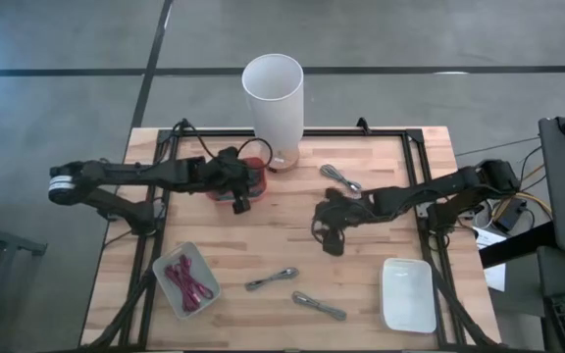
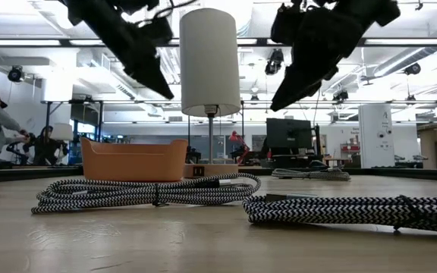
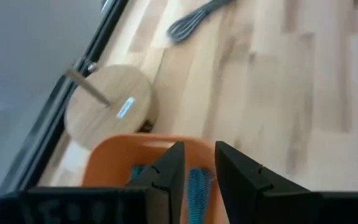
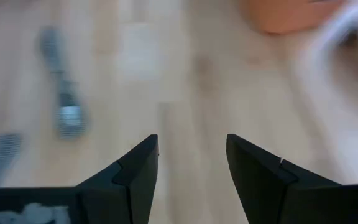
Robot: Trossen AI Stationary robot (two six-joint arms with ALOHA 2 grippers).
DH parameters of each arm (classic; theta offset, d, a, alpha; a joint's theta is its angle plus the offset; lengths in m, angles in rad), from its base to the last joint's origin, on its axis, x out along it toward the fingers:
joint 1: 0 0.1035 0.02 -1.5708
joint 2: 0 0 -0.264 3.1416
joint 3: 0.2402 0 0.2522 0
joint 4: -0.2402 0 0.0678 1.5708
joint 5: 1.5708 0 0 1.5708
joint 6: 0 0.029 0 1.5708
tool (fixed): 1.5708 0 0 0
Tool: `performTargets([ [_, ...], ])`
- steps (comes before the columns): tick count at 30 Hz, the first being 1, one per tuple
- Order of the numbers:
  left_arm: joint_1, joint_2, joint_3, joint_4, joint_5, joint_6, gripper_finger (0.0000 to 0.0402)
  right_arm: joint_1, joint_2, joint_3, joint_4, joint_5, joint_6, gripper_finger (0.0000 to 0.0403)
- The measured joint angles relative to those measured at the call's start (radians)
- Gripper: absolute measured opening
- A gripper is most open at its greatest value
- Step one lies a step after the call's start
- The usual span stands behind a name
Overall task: Pick & Place USB Port
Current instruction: Put the bottom left white charger cable into the white bin
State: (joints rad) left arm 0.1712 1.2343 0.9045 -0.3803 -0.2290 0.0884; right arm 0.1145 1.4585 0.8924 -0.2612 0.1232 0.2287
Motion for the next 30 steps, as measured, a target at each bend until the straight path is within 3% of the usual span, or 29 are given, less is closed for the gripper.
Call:
performTargets([
  [5, -0.026, -0.019, -0.007, 0.004, 0.012, -0.021, 0.0096, 0.040, 0.115, -0.019, 0.246, -0.202, -0.032, 0.0187],
  [12, -0.040, -0.022, -0.008, 0.004, 0.013, -0.035, 0.0096, 0.124, 0.323, 0.014, 0.458, -0.203, -0.121, 0.0187],
  [25, -0.042, -0.022, -0.009, -0.014, 0.023, -0.038, 0.0096, 0.157, 0.583, 0.182, 0.430, -0.229, -0.145, 0.0184],
  [30, -0.042, -0.022, -0.009, -0.032, 0.029, -0.040, 0.0096, 0.156, 0.629, 0.249, 0.371, -0.224, -0.185, 0.0146],
])
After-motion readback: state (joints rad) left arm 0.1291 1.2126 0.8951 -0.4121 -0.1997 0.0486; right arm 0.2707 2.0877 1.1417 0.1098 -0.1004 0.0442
